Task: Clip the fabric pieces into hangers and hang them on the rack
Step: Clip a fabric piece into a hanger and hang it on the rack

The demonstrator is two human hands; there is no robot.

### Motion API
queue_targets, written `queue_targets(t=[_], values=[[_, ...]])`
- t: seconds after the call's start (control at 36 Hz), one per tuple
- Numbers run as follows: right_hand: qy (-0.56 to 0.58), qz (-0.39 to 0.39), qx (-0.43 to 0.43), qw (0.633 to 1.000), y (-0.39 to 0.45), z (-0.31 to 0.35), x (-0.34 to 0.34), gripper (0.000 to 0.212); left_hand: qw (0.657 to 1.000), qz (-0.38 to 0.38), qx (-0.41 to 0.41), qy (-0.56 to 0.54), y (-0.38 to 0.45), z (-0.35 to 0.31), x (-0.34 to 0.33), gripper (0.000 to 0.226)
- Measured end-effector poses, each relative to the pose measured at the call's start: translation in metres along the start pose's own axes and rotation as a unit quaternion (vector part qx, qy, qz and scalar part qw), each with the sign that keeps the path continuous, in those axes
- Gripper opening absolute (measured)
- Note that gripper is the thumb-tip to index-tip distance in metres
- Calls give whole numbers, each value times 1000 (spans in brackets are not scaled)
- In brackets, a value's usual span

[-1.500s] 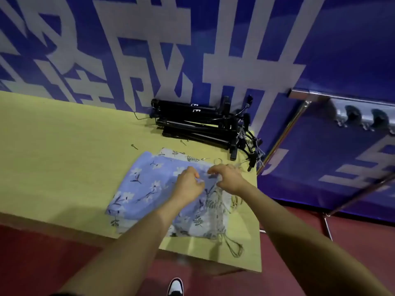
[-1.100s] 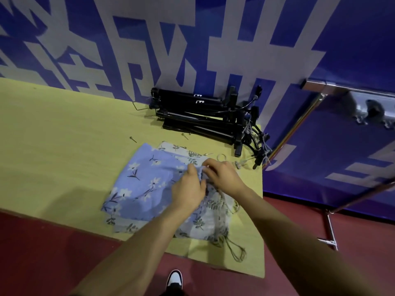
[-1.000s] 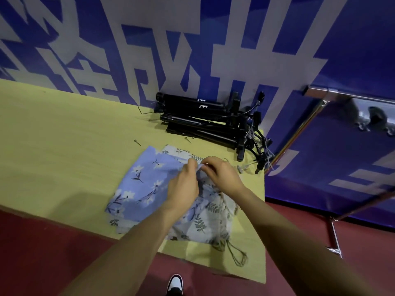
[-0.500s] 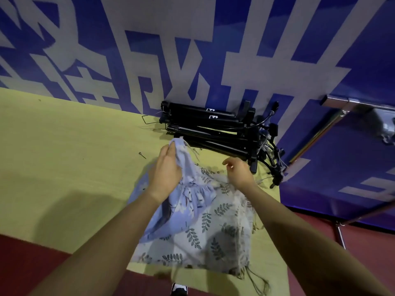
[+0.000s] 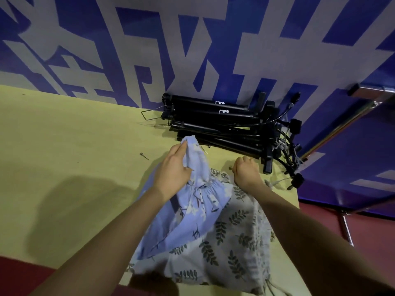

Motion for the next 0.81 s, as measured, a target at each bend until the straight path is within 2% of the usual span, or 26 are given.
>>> queue_targets(t=[0.06,0.11,0.19,0.25,0.36,0.44,0.5,0.64,0.81], values=[[99,-89,-22,991,-4,5,8,13,1000,9,-6,2,-3,-2,3,71],[228,-155,-30,961,-9,18,20,14,1000,13,-10,4,-7,-4,5,72],[339,-140,30,930,-20,42,39,13,1000,19,-8,8,-15,-8,9,75],[358,-114,84,923,-32,58,49,8,1000,21,-4,4,-22,-12,11,77],[314,-27,181,932,-55,81,51,10,1000,20,9,-3,-40,-17,16,81],[256,52,216,941,-73,95,48,12,1000,17,16,-5,-57,-18,19,83],[184,70,234,952,-81,98,45,10,1000,8,26,-10,-67,-16,19,84],[69,35,264,961,-92,93,50,8,995,-50,83,14,-89,-12,20,84],[41,-9,296,954,-93,88,71,24,991,-86,104,22,-96,-15,14,89]])
Point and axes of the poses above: each hand's wrist, its own y-axis towards the middle knuckle, its own x-axis out of the back of the hand, z = x × y, the point moved 1 cm from there along y, towards the middle knuckle, and after that the axes turned 12 degrees about x, right-handed, at the moved point
